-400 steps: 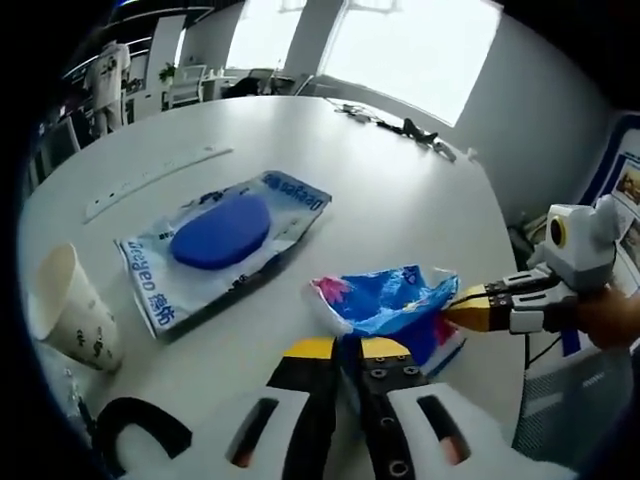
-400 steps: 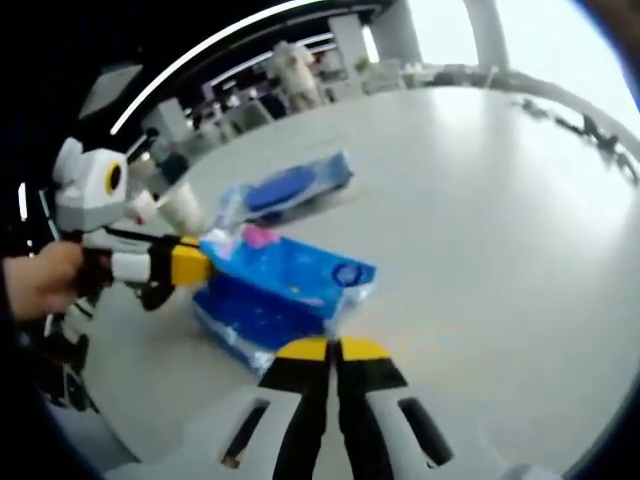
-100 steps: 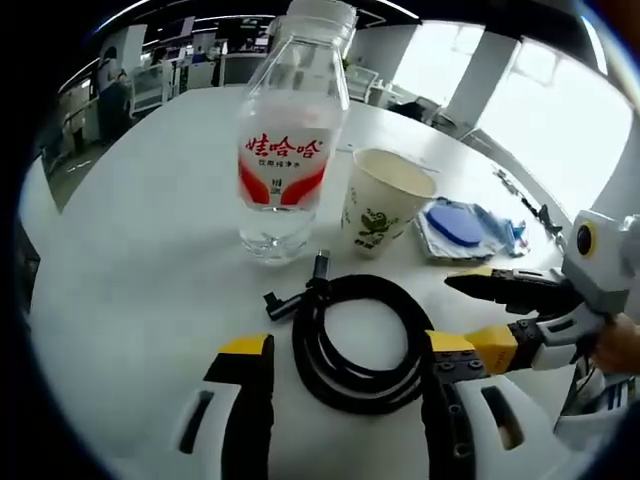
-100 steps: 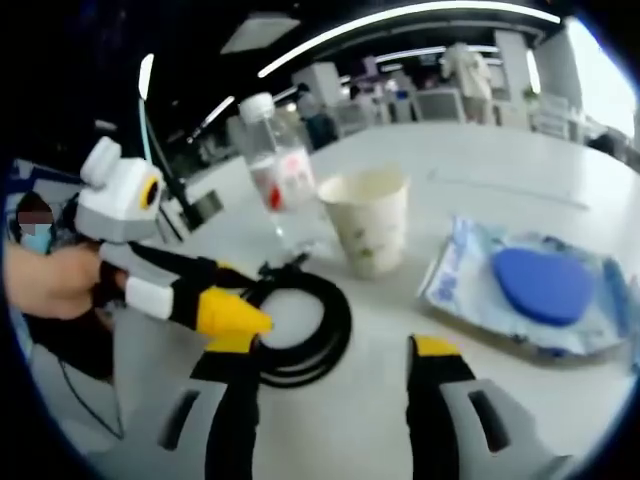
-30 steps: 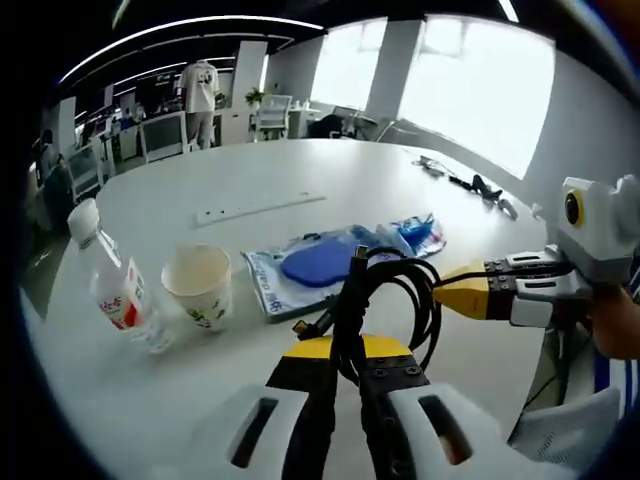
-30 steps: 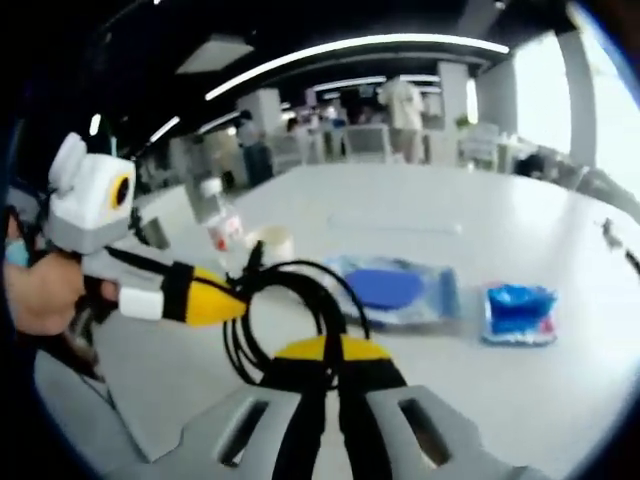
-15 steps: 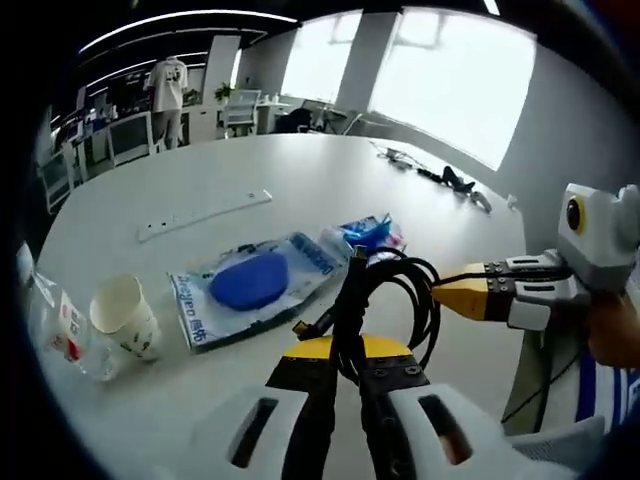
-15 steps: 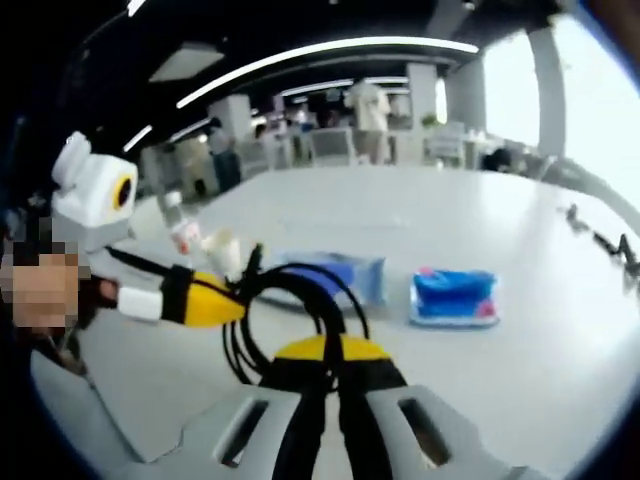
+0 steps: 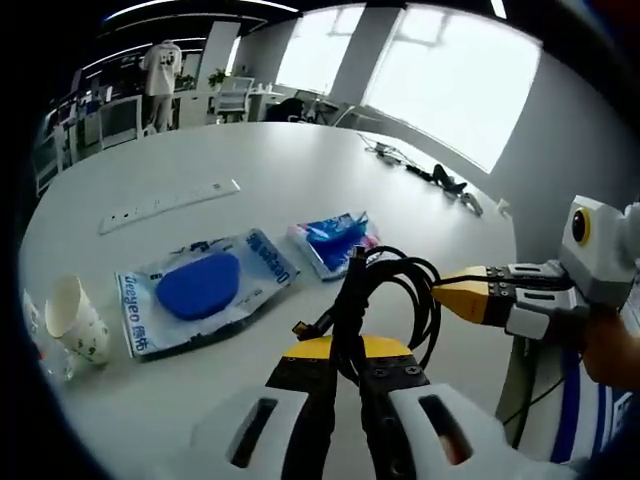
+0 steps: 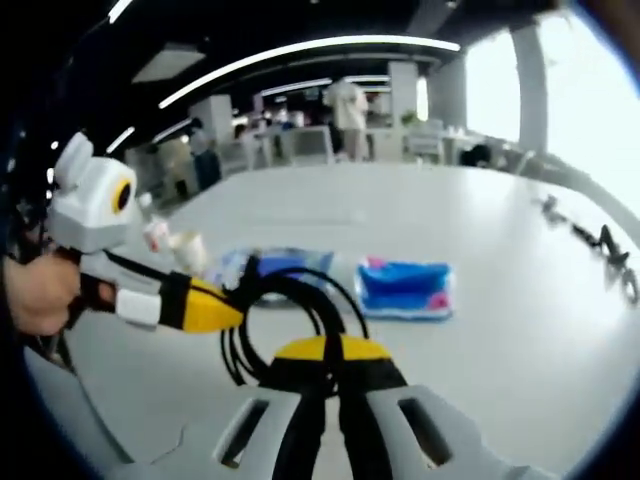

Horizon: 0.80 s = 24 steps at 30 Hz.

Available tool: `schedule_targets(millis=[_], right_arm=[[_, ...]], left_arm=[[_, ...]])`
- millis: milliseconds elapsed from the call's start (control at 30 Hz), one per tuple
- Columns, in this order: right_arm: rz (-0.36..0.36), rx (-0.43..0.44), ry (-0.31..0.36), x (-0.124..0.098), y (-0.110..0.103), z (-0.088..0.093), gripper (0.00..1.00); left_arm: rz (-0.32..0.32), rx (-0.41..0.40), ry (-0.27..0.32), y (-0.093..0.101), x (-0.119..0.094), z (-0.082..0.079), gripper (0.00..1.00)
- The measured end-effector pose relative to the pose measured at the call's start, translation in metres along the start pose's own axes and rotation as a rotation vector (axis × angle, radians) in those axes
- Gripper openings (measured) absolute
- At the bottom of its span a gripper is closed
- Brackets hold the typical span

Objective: Arrange the tabletop items into an orderly group along one side of the table until the central work area is clear of visible clutter.

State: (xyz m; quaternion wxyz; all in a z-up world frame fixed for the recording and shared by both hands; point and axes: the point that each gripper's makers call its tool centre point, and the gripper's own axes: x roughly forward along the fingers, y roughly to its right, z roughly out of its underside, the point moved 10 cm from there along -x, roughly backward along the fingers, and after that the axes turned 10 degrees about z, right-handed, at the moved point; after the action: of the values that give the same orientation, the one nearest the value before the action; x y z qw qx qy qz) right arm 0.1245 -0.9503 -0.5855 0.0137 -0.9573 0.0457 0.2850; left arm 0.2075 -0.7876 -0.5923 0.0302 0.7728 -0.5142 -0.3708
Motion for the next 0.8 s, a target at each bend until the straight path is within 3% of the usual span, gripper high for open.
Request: schedule_targets(millis=[200,467,800], right_arm=[[0.025,0.017,-0.012,0.003,0.020,0.004,0.00],[0.025,-0.008,-0.057,0.018,0.041,0.008,0.00],[0.006,-0.017,-0.107,0.039,0.051,0.016,0.00]], left_arm=[[0.003,0.023,-0.023,0.011,0.020,-0.007,0.06],[-0.007,-0.037,-0.060,0.014,0.048,-0.006,0.06],[-0.034,-0.095,-0.117,0.010,0.067,-0.002,0.06]])
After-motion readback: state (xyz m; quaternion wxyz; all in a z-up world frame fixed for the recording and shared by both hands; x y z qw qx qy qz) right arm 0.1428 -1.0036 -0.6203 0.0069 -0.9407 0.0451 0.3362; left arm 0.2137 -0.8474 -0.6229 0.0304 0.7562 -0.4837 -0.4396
